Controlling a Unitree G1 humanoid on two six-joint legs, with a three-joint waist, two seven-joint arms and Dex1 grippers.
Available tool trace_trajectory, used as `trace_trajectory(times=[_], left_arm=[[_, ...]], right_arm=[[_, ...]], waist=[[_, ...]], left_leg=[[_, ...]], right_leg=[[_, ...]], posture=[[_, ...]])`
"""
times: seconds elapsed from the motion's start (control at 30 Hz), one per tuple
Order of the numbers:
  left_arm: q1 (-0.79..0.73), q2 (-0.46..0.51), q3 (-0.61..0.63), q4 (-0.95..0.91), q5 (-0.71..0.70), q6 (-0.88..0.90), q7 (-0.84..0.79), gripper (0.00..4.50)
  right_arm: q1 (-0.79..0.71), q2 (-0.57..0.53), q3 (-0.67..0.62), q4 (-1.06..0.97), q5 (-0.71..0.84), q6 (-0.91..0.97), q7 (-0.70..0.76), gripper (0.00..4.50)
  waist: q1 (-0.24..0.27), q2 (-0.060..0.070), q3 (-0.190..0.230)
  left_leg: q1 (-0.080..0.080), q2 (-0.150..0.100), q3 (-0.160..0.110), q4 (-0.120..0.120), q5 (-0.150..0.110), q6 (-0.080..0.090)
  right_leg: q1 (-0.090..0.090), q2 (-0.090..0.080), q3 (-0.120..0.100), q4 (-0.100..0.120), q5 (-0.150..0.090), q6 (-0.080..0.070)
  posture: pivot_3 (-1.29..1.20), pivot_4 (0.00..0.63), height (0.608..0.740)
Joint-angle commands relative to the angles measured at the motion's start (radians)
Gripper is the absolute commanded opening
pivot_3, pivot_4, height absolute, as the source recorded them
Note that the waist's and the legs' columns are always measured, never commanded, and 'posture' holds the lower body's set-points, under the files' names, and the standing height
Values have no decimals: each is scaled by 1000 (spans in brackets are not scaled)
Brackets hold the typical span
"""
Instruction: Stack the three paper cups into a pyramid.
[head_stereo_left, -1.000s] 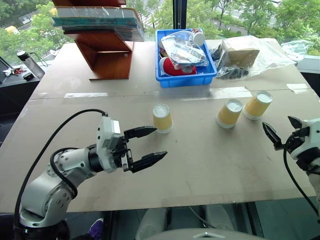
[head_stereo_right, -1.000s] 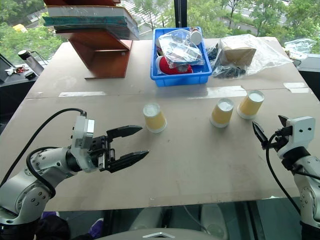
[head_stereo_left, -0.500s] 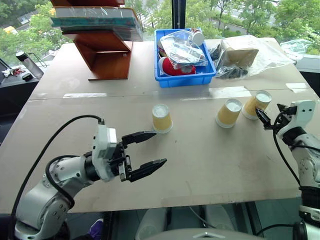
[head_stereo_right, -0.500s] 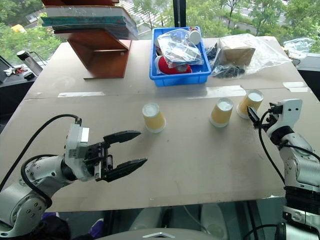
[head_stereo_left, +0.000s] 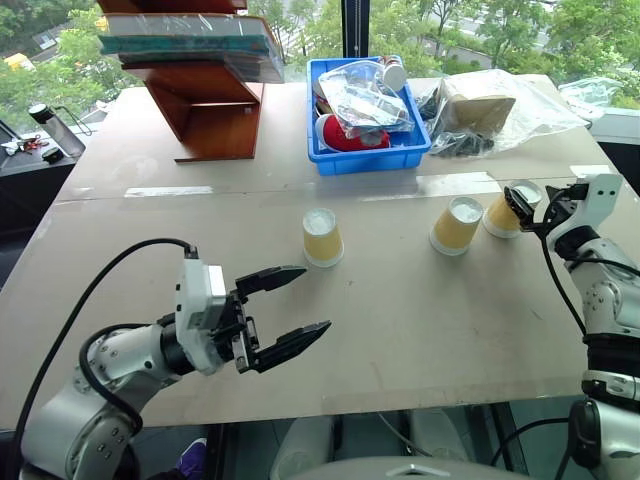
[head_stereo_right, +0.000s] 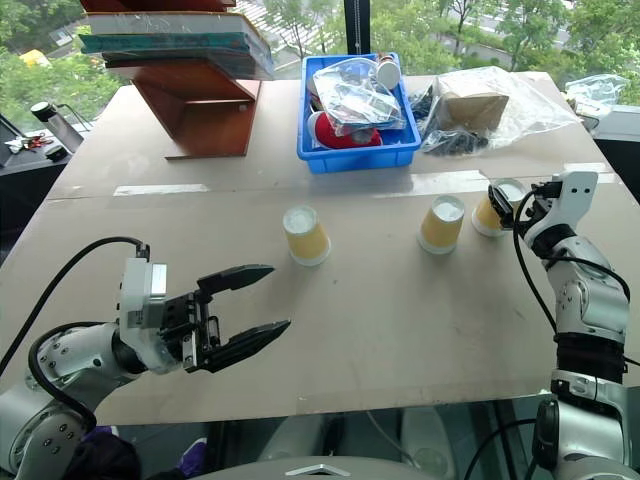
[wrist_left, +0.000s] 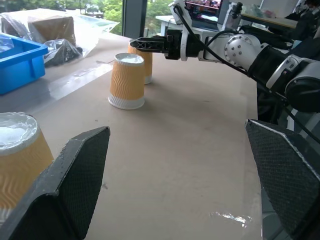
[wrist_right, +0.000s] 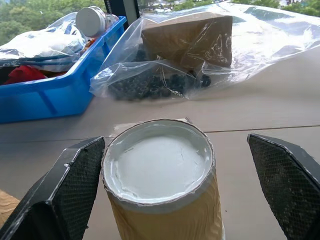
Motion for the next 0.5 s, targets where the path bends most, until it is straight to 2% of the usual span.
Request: trace_trajectory(times=[0.03,0.3,0.4,0.43,0.47,0.5], left_arm=[[14,-5,17,-53,-2,-30,12,4449],[8,-1,17,-52,-1,-26,39,4449],[21,-4,21,-37,14,-40,31,4500],[27,-7,21,-32,19,-45,28,4500],[37,-10,21,-30,25,-52,23,4500],[45,-12,20,-29,30,-59,19,4500]], right_arm=[[-15,-17,12,-12,-1,1,24,4500],[-24,-10,33,9,-24,-18,22,4500],[-31,-11,31,19,-29,-29,19,3702],[-33,-12,32,21,-32,-33,19,3316],[-32,-16,33,22,-36,-38,22,2745],[-31,-20,34,22,-41,-43,24,2403]], waist=[[1,0,0],[1,0,0],[1,0,0],[-1,0,0],[-2,0,0],[-2,0,0]], left_leg=[[0,0,0,0,0,0],[0,0,0,0,0,0],[0,0,0,0,0,0],[0,0,0,0,0,0],[0,0,0,0,0,0],[0,0,0,0,0,0]], right_leg=[[0,0,0,0,0,0],[0,0,0,0,0,0],[0,0,0,0,0,0],[0,0,0,0,0,0],[0,0,0,0,0,0],[0,0,0,0,0,0]], posture=[[0,150,740],[0,150,740],[0,150,740],[0,150,740],[0,150,740],[0,150,740]])
